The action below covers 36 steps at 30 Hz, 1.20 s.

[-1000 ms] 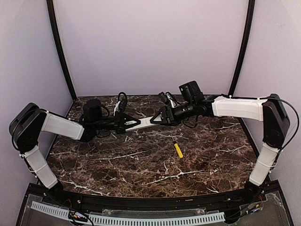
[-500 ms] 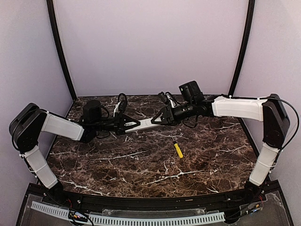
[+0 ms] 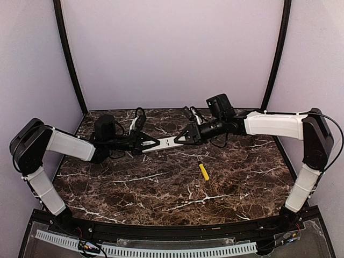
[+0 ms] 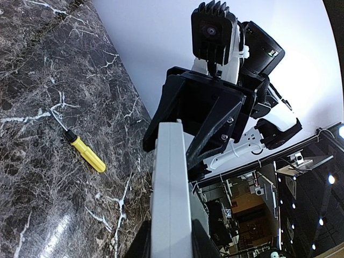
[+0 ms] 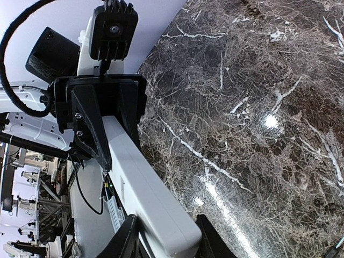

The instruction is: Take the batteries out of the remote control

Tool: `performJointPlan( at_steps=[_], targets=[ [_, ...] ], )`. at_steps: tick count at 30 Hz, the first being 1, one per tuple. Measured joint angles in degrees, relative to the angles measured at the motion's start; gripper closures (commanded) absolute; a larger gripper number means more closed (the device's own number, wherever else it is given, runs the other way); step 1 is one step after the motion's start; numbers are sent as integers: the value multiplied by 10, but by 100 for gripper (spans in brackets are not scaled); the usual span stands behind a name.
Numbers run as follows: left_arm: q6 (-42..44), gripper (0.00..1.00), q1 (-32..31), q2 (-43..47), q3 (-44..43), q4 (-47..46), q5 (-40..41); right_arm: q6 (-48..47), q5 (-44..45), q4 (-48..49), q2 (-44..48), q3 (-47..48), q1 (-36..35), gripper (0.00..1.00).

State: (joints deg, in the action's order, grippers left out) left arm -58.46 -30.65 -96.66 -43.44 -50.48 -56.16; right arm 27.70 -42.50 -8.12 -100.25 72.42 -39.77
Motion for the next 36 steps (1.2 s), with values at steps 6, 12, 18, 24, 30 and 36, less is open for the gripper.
performJointPlan(
  at_steps=[6, 12, 18, 24, 30, 36],
  targets=[
    [6, 100, -1, 1, 0, 1, 0, -1, 1, 0, 6, -5, 0, 65],
    [11, 99, -2, 8, 0, 23, 7, -13, 22, -14, 9, -5, 0, 57],
    [19, 100, -2, 20, 0, 41, 11, -24, 43, -29, 19, -5, 0, 59],
    [23, 100, -2, 20, 0, 47, 13, -32, 52, -39, 23, -5, 0, 63],
    [24, 100, -2, 20, 0, 56, 14, -35, 60, -50, 25, -5, 0, 65],
    [28, 100, -2, 20, 0, 63, 14, -37, 66, -57, 26, -5, 0, 68]
  ],
)
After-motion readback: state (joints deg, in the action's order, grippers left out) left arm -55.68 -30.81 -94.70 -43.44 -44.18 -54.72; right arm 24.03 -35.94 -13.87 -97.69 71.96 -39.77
